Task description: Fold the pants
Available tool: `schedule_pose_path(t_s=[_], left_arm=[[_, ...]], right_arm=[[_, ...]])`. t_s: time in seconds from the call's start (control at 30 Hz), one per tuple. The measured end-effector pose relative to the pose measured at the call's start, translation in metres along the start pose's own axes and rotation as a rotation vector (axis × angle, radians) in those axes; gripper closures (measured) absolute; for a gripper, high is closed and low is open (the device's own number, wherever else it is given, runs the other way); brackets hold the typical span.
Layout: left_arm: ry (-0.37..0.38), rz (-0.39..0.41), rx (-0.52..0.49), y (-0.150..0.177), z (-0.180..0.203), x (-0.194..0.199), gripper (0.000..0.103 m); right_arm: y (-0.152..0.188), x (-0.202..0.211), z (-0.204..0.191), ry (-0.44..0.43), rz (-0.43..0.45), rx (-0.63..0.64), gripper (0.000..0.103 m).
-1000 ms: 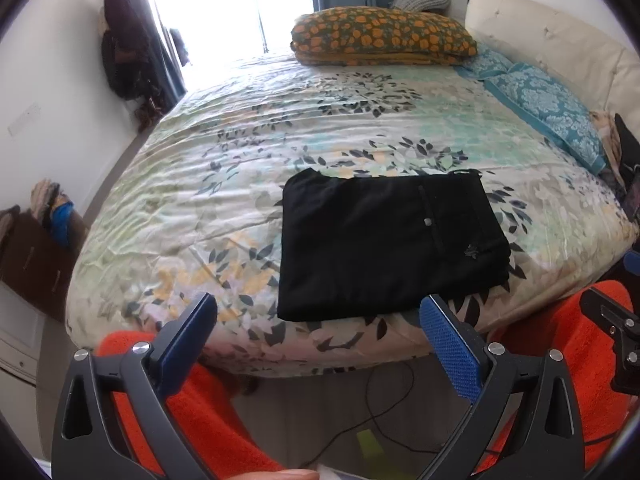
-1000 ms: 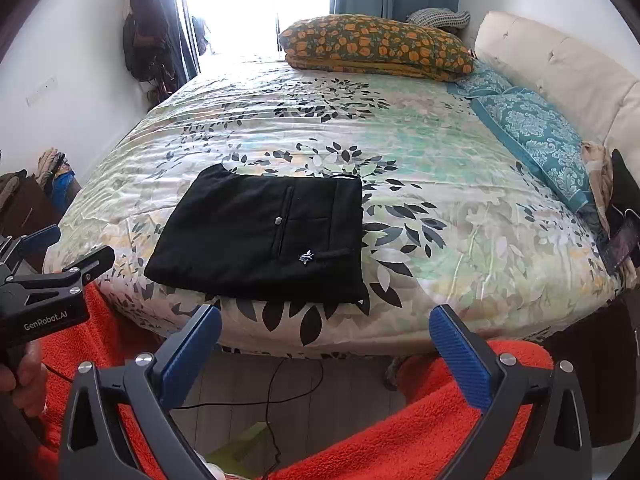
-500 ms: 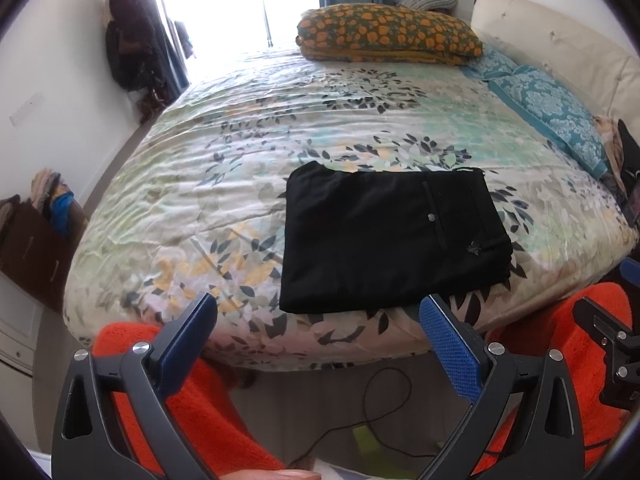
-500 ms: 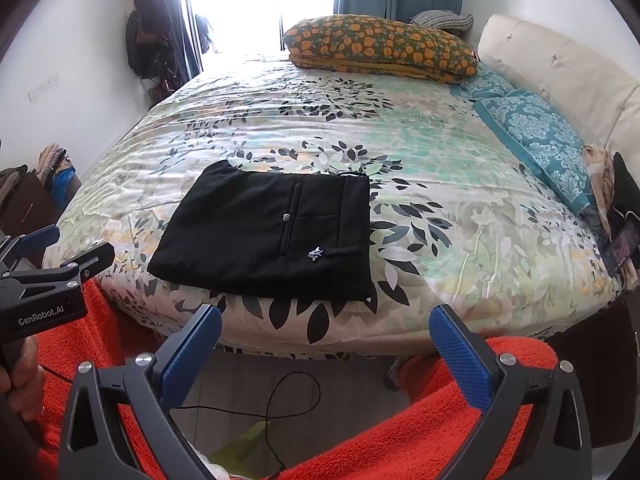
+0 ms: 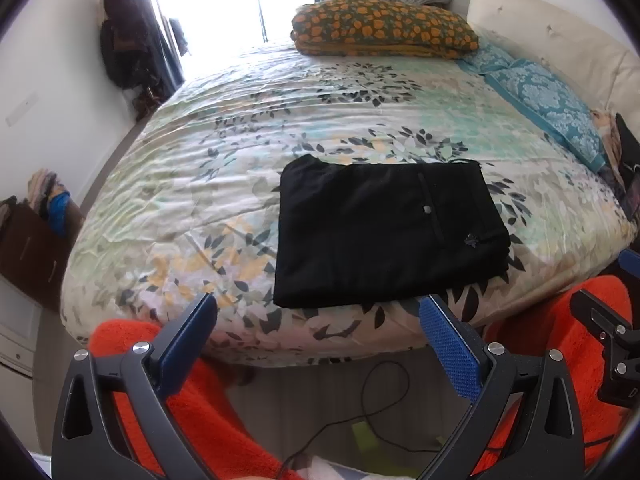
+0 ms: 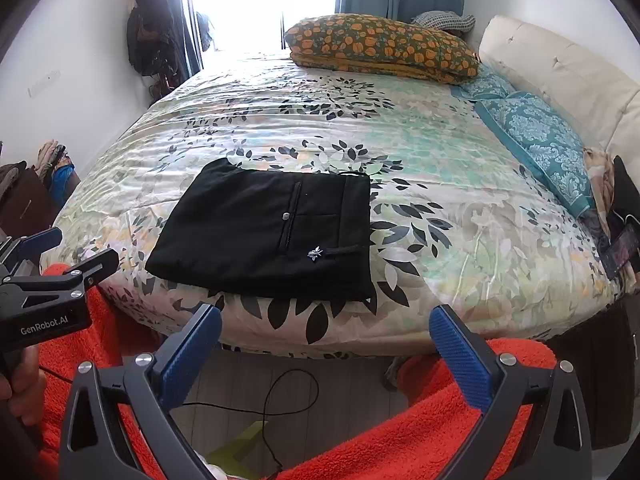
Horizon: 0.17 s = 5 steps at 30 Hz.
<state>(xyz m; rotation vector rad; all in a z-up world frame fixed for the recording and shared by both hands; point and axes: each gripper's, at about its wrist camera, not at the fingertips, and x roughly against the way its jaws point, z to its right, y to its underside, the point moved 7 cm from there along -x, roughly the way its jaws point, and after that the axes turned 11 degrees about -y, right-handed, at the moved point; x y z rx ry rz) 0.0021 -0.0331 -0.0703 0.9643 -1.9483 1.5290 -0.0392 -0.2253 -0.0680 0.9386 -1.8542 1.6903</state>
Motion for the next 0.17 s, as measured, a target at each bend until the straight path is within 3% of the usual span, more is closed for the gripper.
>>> schedule_pose_path(t_s=[0.17], left_arm=[[0.015,0.008,-0.002,0.0021,0.0017,0.0014,0.002]], right_arm=[[0.0010,-0.0025,-0.0011,-0.005,-0.005,-0.003,0.000]])
